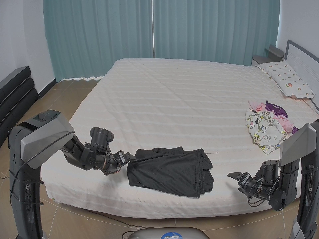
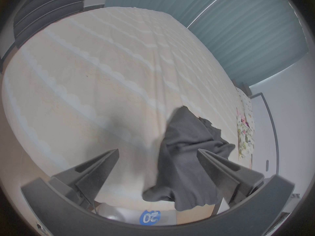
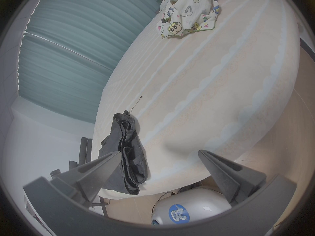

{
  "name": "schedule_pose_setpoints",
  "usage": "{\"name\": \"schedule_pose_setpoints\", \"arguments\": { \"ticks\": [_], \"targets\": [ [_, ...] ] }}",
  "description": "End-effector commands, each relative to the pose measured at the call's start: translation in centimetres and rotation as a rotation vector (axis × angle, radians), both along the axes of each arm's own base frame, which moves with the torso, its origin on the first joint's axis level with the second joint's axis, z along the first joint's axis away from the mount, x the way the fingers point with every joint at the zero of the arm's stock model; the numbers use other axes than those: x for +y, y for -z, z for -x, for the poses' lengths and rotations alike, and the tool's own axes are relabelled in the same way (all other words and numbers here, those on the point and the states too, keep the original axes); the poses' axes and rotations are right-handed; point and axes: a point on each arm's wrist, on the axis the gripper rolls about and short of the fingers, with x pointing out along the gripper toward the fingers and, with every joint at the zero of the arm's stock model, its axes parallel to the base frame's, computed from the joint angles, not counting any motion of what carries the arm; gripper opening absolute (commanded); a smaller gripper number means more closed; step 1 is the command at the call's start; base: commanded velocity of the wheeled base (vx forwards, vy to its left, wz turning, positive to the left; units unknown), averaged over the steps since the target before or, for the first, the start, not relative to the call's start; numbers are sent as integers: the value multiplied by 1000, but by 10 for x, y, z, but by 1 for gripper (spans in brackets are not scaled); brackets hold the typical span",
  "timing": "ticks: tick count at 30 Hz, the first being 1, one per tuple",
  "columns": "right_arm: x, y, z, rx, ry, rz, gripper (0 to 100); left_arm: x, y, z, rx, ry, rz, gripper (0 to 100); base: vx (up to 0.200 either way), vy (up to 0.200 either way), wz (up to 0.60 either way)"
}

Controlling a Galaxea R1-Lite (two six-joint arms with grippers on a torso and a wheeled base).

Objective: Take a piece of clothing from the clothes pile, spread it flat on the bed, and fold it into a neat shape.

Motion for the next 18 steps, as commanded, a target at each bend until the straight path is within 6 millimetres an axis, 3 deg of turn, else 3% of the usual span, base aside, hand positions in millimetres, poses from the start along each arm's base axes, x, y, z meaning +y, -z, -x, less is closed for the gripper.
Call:
{"name": "schedule_pose_setpoints", "arguments": {
  "ticks": [1,9,18],
  "targets": [
    [0,-1,-1,-17,-2,-3,100,2,-4,-1,-11,-7,4,100,0,0,0],
    [0,-1,-1,-17,-2,-3,100,1,-9,-4,-20,-28,24,100,0,0,0],
    [0,-1,-1,-18,-2,-4,100,-3,-14,-10,-48,-23,35,100,200,0,0]
  ]
}}
